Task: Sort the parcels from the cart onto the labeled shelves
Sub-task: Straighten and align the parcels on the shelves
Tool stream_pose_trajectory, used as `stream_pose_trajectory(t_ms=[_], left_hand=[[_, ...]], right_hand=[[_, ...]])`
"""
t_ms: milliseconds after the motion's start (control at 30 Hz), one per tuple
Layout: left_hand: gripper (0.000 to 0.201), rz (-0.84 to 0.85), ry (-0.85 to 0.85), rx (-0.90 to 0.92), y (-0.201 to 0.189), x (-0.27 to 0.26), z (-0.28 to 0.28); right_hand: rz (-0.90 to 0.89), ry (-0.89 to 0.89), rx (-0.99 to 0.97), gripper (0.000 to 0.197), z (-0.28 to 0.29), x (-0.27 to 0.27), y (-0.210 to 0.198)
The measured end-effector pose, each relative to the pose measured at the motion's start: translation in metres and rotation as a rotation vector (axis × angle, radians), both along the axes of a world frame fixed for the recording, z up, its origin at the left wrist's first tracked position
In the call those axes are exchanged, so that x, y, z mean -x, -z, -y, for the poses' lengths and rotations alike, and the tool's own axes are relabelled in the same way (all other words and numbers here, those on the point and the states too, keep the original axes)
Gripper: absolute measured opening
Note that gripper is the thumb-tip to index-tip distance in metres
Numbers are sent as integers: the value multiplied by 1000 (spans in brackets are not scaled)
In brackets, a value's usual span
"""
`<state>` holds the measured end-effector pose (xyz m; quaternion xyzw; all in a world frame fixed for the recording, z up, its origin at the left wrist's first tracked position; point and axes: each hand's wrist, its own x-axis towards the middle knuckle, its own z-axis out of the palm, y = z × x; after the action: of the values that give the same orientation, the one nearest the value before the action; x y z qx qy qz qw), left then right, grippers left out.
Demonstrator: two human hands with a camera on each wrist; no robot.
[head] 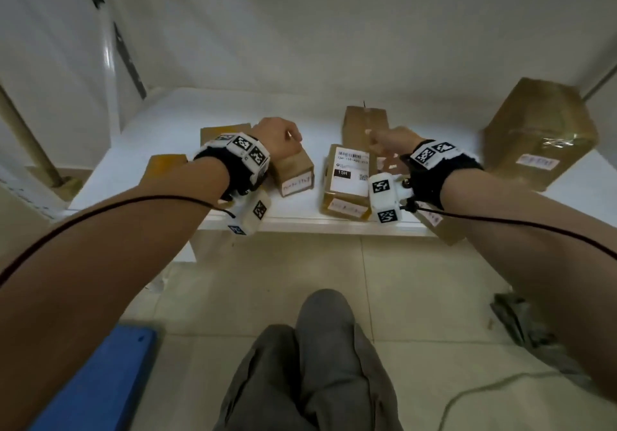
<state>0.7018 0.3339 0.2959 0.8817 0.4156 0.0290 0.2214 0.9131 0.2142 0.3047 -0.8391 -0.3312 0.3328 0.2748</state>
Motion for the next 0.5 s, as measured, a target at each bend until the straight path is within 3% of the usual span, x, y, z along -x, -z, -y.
stream_pose_trajectory(t_ms=[67, 167, 333, 500], left_hand=[[40, -30, 11, -27, 26, -15, -11], [46, -46, 31, -112, 62, -31, -23], [42, -94, 71, -257, 91, -34, -31], [37, -58, 106, -219, 89, -23, -36]], right_hand=[[-4, 15, 68, 38, -2, -5, 21], [-76, 47, 125, 19, -2, -7, 49], [-115, 34, 43, 27, 4, -11, 90], [-129, 7, -11, 41, 3, -17, 111]])
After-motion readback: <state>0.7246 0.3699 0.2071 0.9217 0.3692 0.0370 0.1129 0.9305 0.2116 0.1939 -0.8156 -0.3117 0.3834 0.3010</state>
